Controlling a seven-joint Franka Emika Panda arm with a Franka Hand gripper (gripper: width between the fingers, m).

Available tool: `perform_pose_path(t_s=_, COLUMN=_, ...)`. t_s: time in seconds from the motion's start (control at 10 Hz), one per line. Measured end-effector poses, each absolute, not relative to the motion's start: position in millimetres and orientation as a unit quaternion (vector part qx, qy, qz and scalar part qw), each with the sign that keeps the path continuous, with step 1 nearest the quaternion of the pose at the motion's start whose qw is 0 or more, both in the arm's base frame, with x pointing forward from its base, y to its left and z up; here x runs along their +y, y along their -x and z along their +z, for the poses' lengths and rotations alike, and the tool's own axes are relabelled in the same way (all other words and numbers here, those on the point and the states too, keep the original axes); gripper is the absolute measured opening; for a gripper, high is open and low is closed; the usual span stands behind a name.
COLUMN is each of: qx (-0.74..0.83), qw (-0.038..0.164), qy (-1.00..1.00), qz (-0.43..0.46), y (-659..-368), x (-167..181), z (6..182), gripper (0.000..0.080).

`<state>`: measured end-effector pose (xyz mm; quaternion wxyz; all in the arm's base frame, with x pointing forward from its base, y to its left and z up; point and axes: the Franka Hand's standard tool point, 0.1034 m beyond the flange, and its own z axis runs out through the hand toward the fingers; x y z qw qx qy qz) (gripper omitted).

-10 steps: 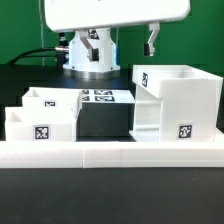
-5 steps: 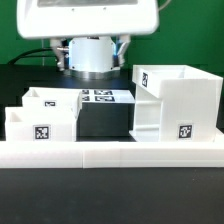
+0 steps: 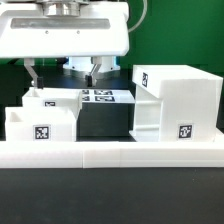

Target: Assemble drawer

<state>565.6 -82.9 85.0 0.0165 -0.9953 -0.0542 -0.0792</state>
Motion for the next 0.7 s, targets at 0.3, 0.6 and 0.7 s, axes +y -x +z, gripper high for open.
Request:
perform_pose_path(t_s=0.3, qx=-0.055, qw=0.016, qy=0.995, qz=-0.078, y=-564.8, x=-83.7, z=83.3, gripper=0.0648)
perform_pose_path(t_s=0.6, qx=-0.059, qw=0.002, qy=0.996, qz=-0.074, y=-554.1, x=-91.6, z=56.7, gripper=0.0648)
perform_pose_path(t_s=0.7, qx=-0.059, qw=0.0, qy=0.996, qz=-0.072, y=-551.4, x=-93.0, z=50.9, gripper=0.0648)
